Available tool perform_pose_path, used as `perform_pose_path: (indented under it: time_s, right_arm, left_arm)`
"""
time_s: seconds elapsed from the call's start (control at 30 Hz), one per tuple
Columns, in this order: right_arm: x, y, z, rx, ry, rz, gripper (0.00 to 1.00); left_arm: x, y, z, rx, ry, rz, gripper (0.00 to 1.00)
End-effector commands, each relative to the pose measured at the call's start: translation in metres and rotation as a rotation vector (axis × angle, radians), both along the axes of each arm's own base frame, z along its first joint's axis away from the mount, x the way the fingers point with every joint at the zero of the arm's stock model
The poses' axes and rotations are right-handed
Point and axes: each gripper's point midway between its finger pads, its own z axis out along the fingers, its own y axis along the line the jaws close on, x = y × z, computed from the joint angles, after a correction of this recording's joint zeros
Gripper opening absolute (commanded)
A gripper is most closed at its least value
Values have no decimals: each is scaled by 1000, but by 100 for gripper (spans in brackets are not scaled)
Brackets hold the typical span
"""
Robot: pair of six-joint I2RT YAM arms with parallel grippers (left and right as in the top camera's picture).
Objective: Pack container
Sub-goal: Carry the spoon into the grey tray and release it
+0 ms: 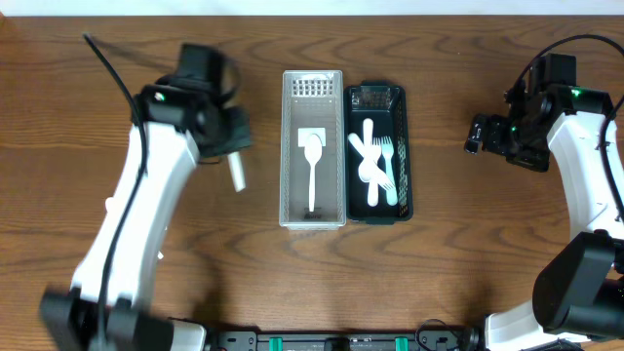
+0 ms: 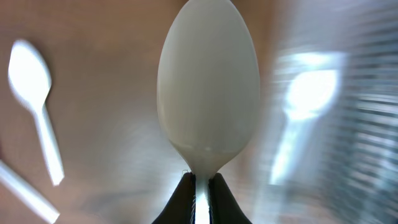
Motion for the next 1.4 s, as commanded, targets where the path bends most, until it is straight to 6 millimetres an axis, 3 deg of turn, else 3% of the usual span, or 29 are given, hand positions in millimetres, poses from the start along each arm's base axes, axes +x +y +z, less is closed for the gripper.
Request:
perform_pose_path:
  time_s: [0.0,0.1,0.23,0.43,0.57,0.67,0.7,0.77,0.9,0.97,1.1,1.23,1.37]
  right_arm:
    - [-1,2,0,5,0,13,99]
    - [-1,2,0,5,0,13,99]
    - [-1,2,0,6,0,12,99]
    - [-1,2,0,6,1,12,99]
    - [-1,2,0,6,1,13,99]
    - [-1,2,0,6,1,13,99]
    - [-1,2,0,6,1,13,99]
    - [-1,2,0,6,1,13,99]
    - [-2,2,0,6,3,13,99]
    - [-2,2,0,6,4,13,99]
    - [-2,2,0,6,5,13,99]
    - [-2,2,0,5,1,13,99]
    - [-2,2,-1,5,5,13,99]
  left_arm:
    - [-8,-43,39,10,-125,-98,6]
    - [-14,-83,39,1,-154,-190,6]
    - [-14,-119,12,14,-111,-272,6]
    - [-4,-135,-60,59,56,-265,6]
    - [-5,-137,-95,86,140,-270,6]
    - [-4,-137,-99,91,149,-270,16]
    - [-4,-137,-98,88,143,-270,33]
    - [-2,-138,-90,80,125,-272,45]
    - [-3,-136,-57,78,64,-310,53]
    - [-6,-127,-30,88,16,-312,54]
    - [-15,-76,26,151,-95,-214,61]
    - [-31,-3,67,173,-144,-42,67]
    - [-41,76,89,176,-175,200,76]
